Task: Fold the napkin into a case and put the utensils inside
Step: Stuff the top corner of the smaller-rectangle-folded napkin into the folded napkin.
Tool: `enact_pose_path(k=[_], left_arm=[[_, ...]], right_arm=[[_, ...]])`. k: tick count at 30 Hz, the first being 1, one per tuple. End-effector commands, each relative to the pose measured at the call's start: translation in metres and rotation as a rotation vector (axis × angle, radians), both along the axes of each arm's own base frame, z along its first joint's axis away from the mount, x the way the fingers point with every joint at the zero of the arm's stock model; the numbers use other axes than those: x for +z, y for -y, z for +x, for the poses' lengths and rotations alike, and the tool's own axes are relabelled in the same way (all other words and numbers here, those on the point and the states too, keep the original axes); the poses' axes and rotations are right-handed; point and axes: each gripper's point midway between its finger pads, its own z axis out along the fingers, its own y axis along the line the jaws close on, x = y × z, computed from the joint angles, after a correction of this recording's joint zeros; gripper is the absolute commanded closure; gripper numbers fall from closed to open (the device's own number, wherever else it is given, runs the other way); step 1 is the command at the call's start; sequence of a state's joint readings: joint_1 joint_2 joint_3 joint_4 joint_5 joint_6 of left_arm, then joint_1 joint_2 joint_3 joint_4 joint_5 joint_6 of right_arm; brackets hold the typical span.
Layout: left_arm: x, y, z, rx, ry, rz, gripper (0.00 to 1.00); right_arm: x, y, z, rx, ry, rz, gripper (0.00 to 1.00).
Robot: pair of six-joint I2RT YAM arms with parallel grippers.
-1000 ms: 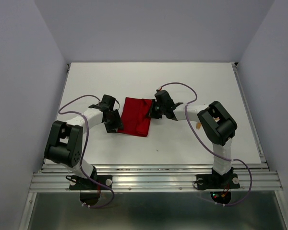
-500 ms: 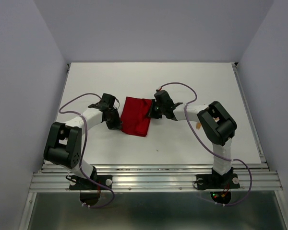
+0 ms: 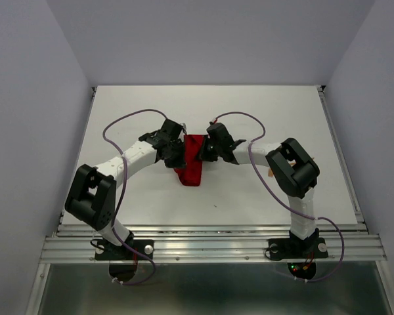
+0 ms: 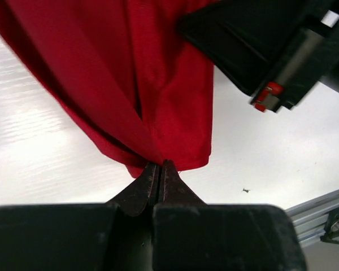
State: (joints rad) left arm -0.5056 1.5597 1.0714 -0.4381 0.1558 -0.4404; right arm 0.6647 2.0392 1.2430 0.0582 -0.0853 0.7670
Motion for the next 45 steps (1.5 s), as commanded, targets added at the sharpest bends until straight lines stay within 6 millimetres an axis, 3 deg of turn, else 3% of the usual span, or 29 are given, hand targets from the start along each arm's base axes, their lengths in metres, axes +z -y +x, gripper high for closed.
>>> enact_pose_path(k=[1,8,11,12,14,19,20,24,27,30,36,45], left_arm=[[0.005,0.011,-0.001,-0.085,0.028,0.036,1.0],[-0.001,0.009,-0.001,-0.096,0.022,0.073,1.0],[0.004,0.003,0.004,-0.057,0.038,0.103,0.76],[0.009,0.0,0.011,-0.033,0.058,0.119,0.55],[0.013,-0.006,0.016,0.006,0.064,0.118,0.42],[0.028,-0.034,0.043,0.166,0.09,0.079,0.41],[0.03,-0.052,0.054,0.232,0.107,0.098,0.41],[0.039,-0.073,0.085,0.342,0.141,0.081,0.45],[0.036,-0.079,0.106,0.371,0.141,0.06,0.44],[0.014,-0.08,0.122,0.381,0.1,0.072,0.43],[-0.013,-0.069,0.134,0.335,0.035,0.054,0.44],[-0.047,-0.071,0.124,0.332,-0.033,0.087,0.54]], right_arm=[[-0.025,0.005,-0.009,-0.009,-0.053,-0.069,0.99],[-0.027,0.003,-0.014,-0.005,-0.057,-0.072,0.99],[-0.026,0.002,-0.014,-0.004,-0.057,-0.07,0.99],[-0.025,0.002,-0.013,-0.004,-0.053,-0.069,0.99],[-0.023,0.002,-0.013,-0.003,-0.048,-0.067,0.99],[-0.023,0.003,-0.014,0.0,-0.048,-0.072,0.99],[-0.023,0.003,-0.015,0.003,-0.05,-0.07,0.99],[-0.025,0.003,-0.015,0.007,-0.053,-0.07,0.99],[-0.025,0.002,-0.016,0.009,-0.056,-0.069,0.99],[-0.023,0.0,-0.015,0.012,-0.053,-0.063,0.99],[-0.023,0.0,-0.015,0.015,-0.056,-0.062,0.99],[-0.025,0.0,-0.015,0.012,-0.057,-0.063,0.99]])
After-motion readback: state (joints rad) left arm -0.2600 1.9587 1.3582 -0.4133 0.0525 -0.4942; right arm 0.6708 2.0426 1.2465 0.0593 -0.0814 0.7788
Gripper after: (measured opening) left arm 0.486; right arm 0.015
